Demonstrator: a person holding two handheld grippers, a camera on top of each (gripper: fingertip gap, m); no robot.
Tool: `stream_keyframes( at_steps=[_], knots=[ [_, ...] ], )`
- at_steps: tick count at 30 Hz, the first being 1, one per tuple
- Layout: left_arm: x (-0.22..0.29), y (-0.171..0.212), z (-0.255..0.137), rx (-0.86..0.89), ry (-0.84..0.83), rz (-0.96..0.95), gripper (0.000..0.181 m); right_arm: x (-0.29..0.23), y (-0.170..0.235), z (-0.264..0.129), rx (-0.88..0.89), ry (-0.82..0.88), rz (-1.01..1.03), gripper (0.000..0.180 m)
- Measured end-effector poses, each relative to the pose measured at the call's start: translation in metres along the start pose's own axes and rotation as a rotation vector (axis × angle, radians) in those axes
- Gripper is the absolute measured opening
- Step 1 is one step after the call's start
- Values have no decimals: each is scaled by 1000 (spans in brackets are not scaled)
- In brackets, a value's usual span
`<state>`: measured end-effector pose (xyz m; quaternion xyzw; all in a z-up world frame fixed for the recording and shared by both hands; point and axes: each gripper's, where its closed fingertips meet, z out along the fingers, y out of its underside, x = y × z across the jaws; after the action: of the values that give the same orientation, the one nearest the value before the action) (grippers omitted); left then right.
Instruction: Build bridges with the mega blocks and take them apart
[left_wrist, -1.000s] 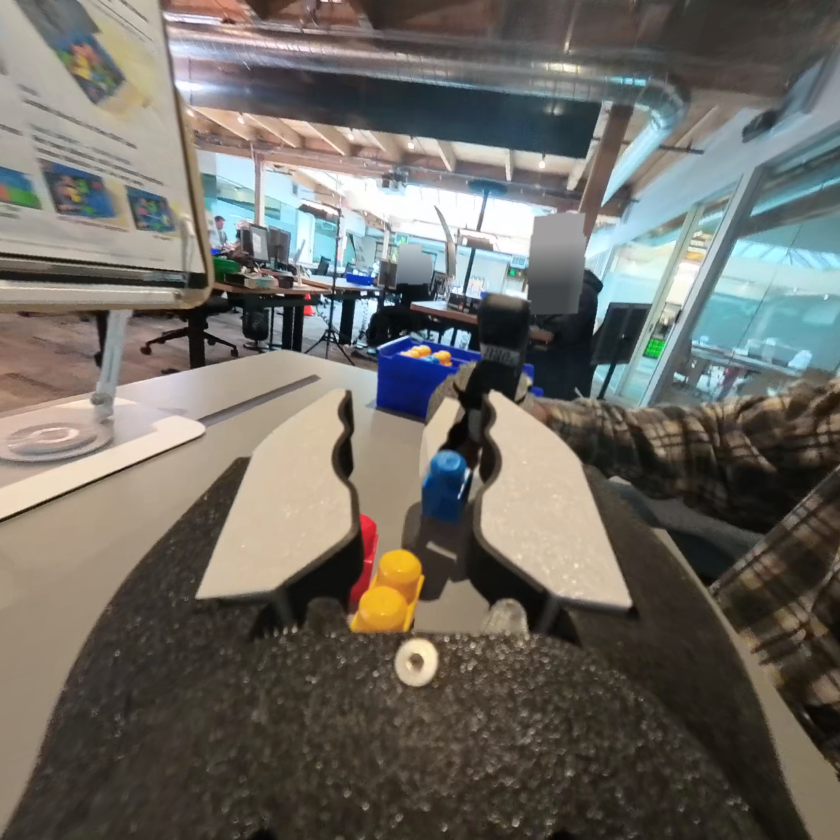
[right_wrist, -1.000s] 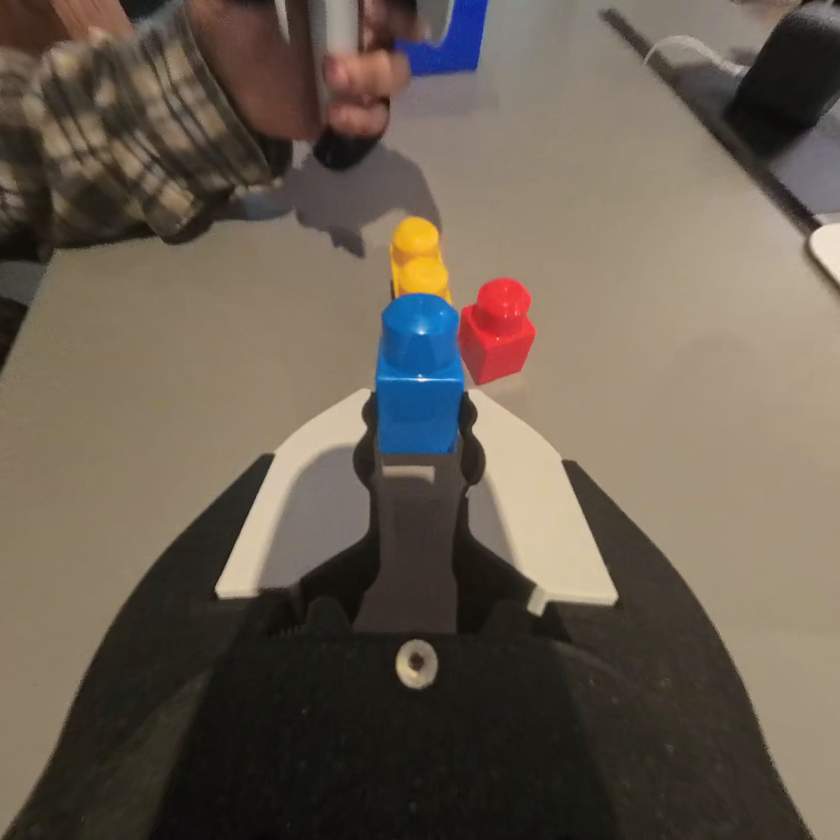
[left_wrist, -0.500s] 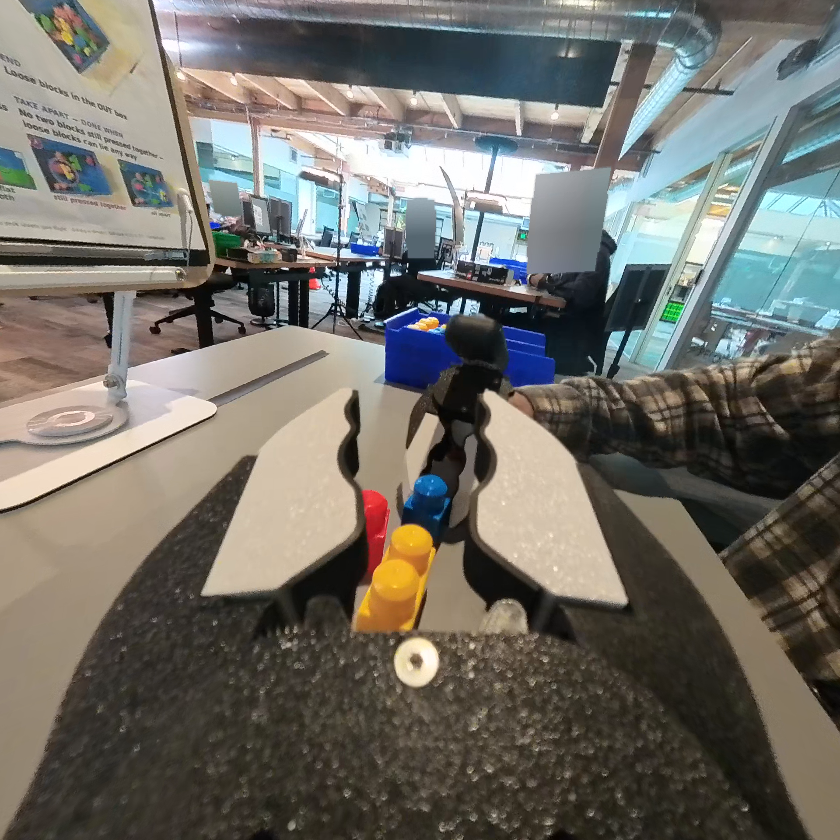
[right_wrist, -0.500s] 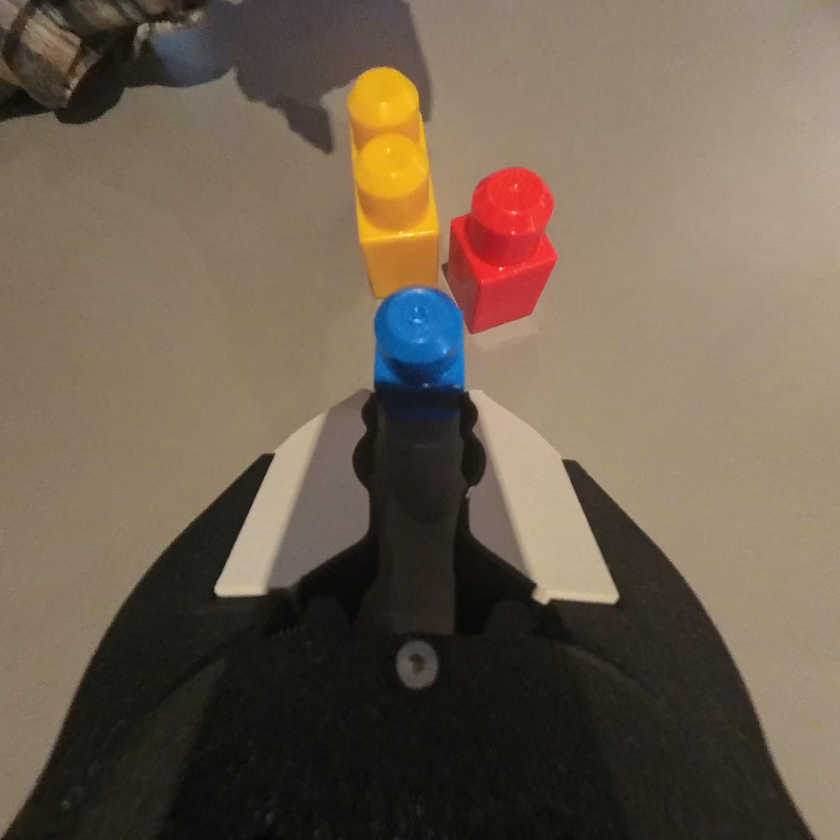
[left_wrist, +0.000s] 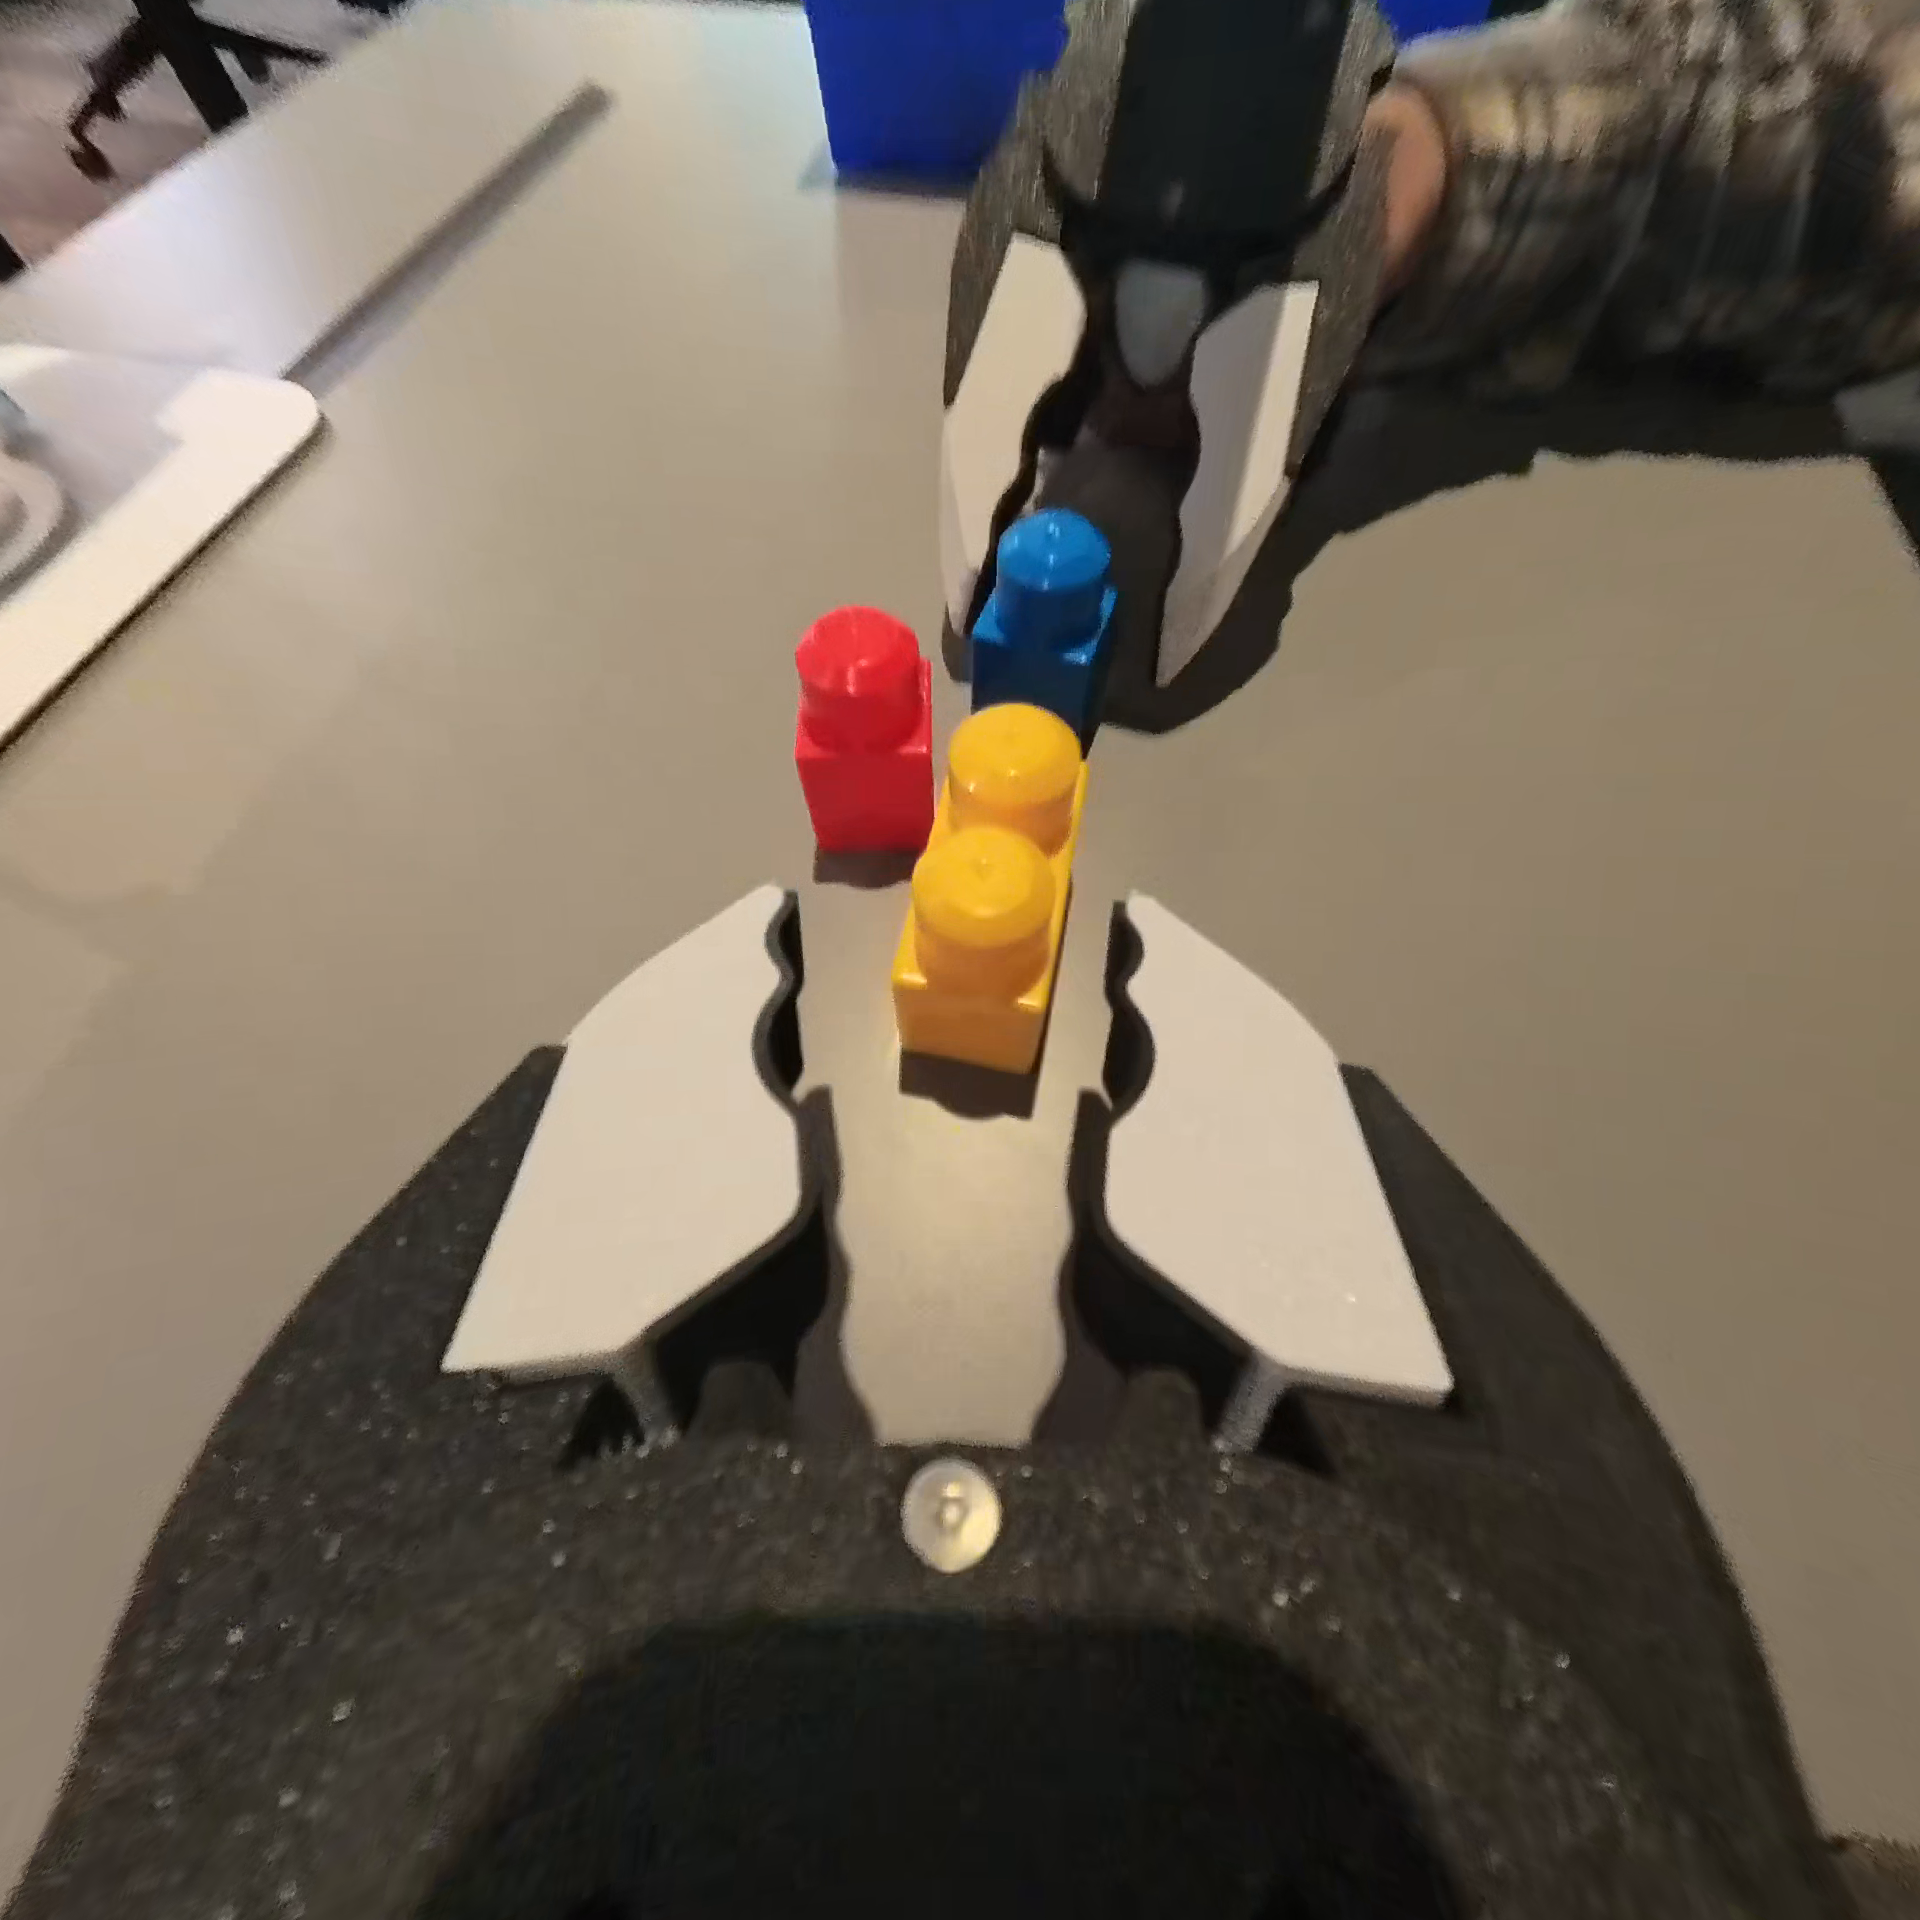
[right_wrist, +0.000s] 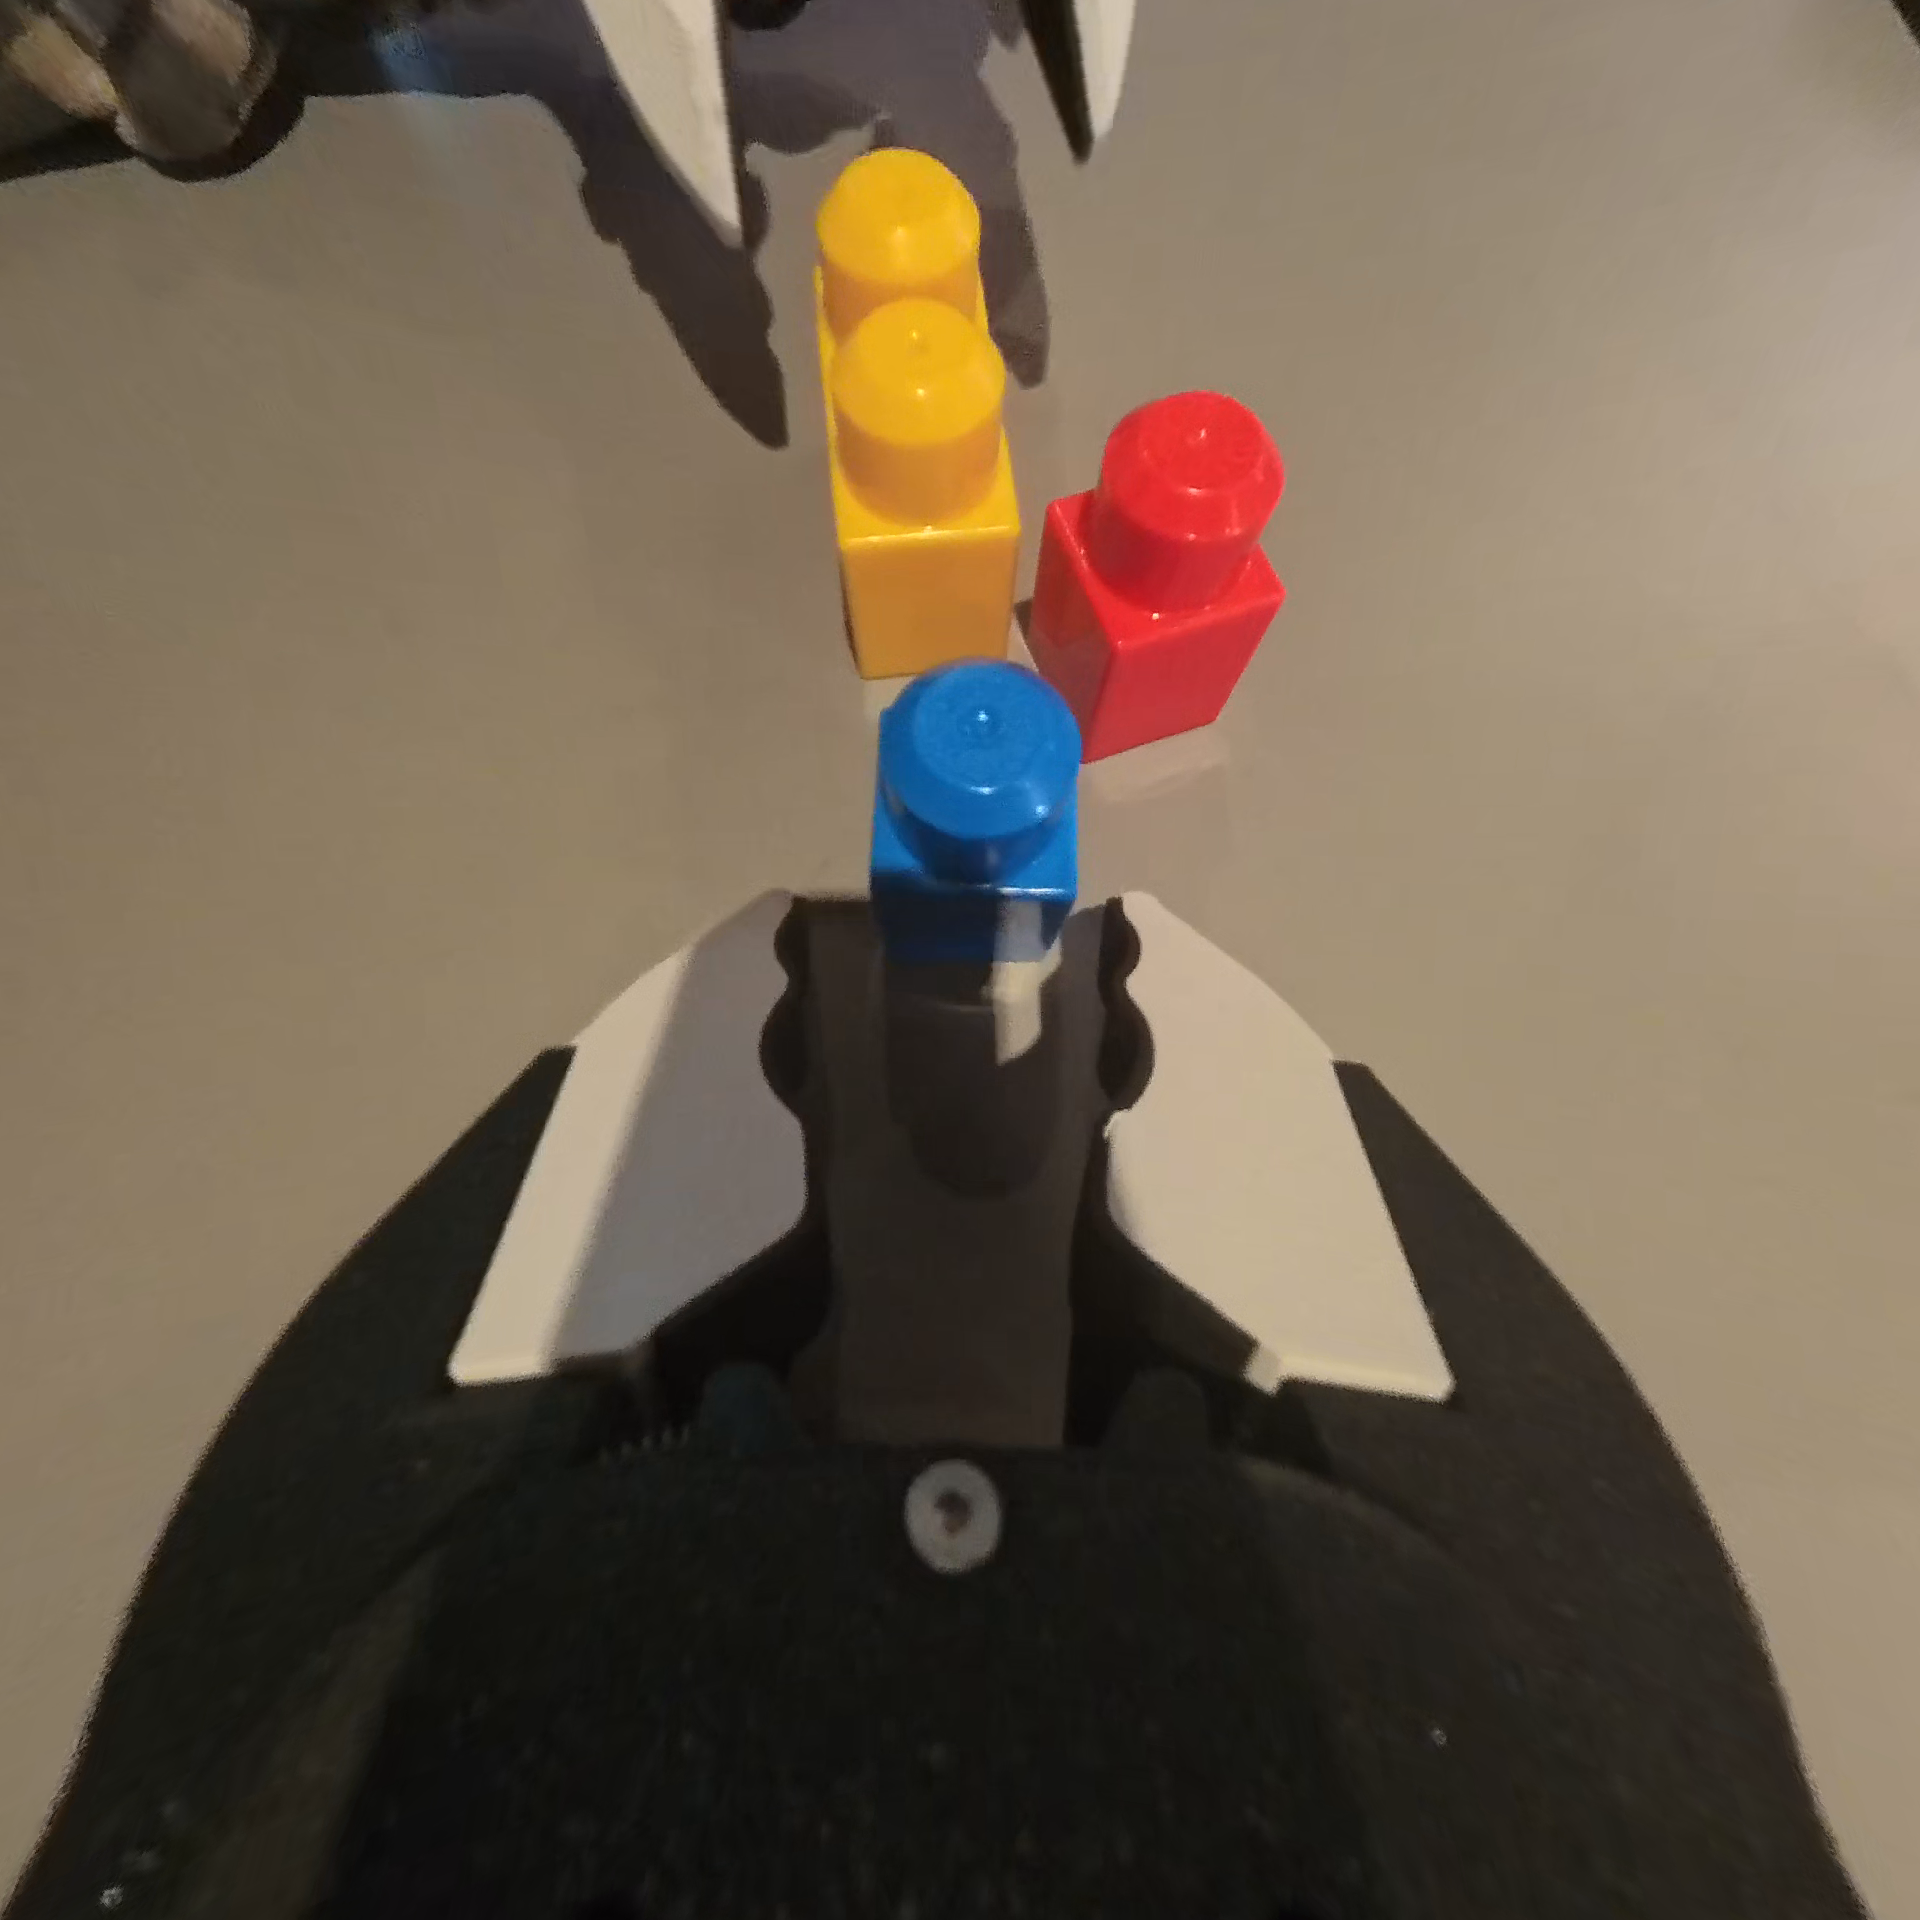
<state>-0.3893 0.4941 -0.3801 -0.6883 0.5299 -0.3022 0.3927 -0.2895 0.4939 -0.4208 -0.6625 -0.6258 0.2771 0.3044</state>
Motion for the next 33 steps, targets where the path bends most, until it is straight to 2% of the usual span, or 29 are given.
stream_keyframes(
  at_steps=[8, 10, 12, 17, 21, 26, 33],
  knots=[
    [4, 24, 30, -184, 77, 11, 55, 1, 6, 5, -48, -2, 9, 53],
    [9, 33, 36, -253, 115, -13, 46, 1, 8, 8, -69, -14, 23, 46],
    [9, 29, 39, -249, 111, -36, 42, 1, 7, 8, -61, -28, 40, 36],
    [3, -11, 13, -98, 112, -118, 37, 0, -2, 2, 11, -51, 69, 35],
    [-8, -44, -11, -73, 95, -137, 37, -10, -9, -1, 43, -111, 89, 35],
    [-4, -79, -12, 9, 165, -209, 37, -26, -25, 0, 13, -206, 86, 35],
    [9, -78, -8, -5, 265, -247, 38, -33, -52, -14, -47, -323, 95, 35]
  ],
)
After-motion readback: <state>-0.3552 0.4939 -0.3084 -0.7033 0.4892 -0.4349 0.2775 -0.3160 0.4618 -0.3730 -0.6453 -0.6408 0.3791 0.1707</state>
